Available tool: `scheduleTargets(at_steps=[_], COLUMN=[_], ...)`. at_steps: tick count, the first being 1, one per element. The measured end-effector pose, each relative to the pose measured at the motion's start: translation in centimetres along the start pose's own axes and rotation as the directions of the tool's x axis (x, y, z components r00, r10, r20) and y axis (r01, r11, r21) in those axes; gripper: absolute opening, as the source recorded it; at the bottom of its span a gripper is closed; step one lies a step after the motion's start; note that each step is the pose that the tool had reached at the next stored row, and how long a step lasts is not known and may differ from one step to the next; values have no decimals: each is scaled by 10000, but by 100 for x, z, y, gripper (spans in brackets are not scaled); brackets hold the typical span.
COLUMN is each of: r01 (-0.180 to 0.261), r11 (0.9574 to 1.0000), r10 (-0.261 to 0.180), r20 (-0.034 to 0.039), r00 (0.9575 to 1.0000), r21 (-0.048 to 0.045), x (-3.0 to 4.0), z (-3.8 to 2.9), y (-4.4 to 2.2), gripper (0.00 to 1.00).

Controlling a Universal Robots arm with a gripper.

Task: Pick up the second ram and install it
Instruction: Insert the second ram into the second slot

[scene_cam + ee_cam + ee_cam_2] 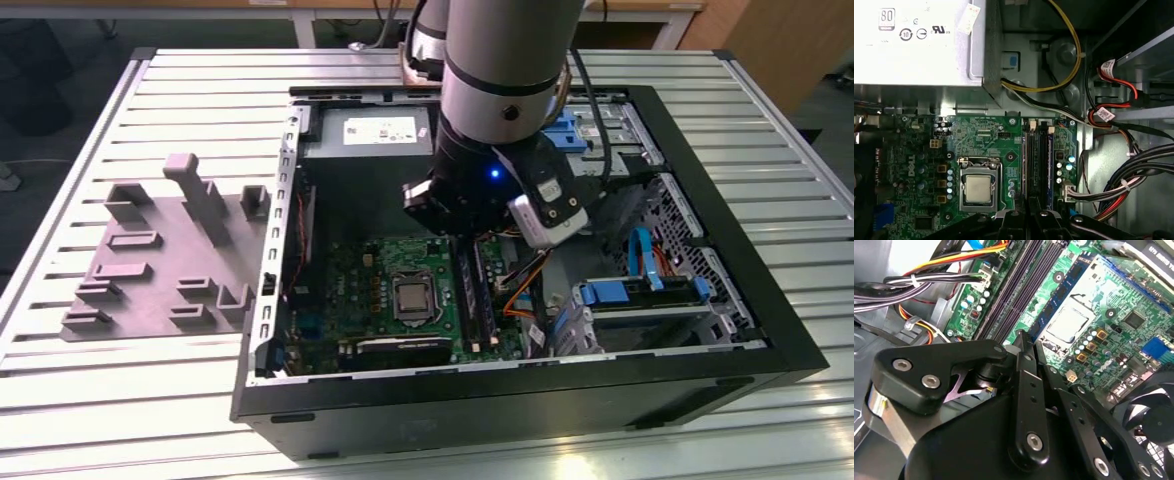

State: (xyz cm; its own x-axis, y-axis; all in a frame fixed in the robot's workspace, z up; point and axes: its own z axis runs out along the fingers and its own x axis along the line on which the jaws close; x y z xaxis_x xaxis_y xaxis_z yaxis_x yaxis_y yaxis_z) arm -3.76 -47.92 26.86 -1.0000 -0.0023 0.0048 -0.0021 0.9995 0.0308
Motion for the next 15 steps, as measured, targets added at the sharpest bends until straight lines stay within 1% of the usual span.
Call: scheduleTargets(at_steps=[5, 10, 15], r01=[-37, -64, -67], r11=[10000, 10000, 10000], r10=[37, 64, 67], r20=[0, 0, 0], r00=[10000, 10000, 10000], r21=[1, 1, 2], x=[-43, -50, -50], z=[79, 136, 139], y=[-4, -6, -7], gripper=[14, 14, 14])
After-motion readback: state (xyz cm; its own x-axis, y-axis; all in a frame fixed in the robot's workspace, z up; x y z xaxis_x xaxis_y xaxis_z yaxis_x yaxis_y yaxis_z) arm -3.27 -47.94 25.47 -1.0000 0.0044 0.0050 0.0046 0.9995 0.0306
